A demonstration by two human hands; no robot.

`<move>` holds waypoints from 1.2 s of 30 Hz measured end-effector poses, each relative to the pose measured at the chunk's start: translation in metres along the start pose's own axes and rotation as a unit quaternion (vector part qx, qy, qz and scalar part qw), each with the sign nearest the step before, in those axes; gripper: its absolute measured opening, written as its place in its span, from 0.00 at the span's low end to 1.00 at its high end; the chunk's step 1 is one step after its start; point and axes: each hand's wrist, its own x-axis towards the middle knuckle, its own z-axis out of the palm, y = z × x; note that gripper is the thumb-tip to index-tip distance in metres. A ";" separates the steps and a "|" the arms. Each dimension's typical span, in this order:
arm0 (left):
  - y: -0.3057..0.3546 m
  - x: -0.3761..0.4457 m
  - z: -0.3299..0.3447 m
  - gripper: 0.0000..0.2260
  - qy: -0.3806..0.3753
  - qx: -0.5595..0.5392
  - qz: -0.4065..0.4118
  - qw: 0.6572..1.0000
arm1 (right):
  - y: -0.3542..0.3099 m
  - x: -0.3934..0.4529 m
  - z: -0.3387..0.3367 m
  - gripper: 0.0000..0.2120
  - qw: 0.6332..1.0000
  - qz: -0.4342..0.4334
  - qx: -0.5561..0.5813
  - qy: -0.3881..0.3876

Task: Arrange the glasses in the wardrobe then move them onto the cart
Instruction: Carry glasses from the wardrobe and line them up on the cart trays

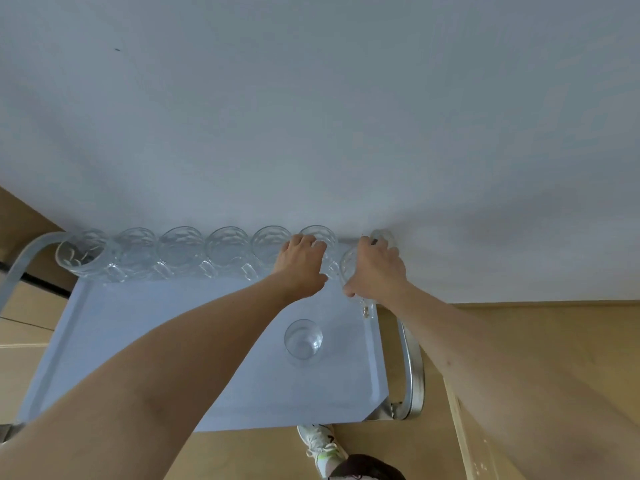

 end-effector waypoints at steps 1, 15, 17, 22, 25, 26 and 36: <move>0.000 0.004 0.001 0.31 0.002 0.005 -0.002 1.000 | 0.001 0.003 0.005 0.40 1.000 -0.002 -0.007 -0.001; -0.012 0.056 0.009 0.47 -0.086 0.066 -0.019 0.994 | -0.003 0.038 0.026 0.41 0.988 -0.061 -0.138 -0.026; -0.014 0.058 0.007 0.43 -0.074 0.054 -0.010 0.996 | 0.001 0.040 0.027 0.41 0.985 -0.087 -0.149 -0.025; -0.016 0.063 0.002 0.44 -0.073 0.047 0.007 0.996 | 0.002 0.053 0.020 0.43 0.982 -0.112 -0.152 0.000; -0.018 0.063 0.002 0.45 -0.068 0.041 0.008 0.997 | 0.001 0.061 0.018 0.41 0.979 -0.119 -0.163 0.012; -0.018 0.063 0.003 0.45 -0.067 0.043 0.010 0.997 | 0.002 0.064 0.018 0.41 0.979 -0.118 -0.167 0.014; -0.024 0.062 0.007 0.45 -0.041 -0.014 -0.003 0.999 | 0.009 0.090 0.019 0.44 0.980 -0.102 -0.168 0.017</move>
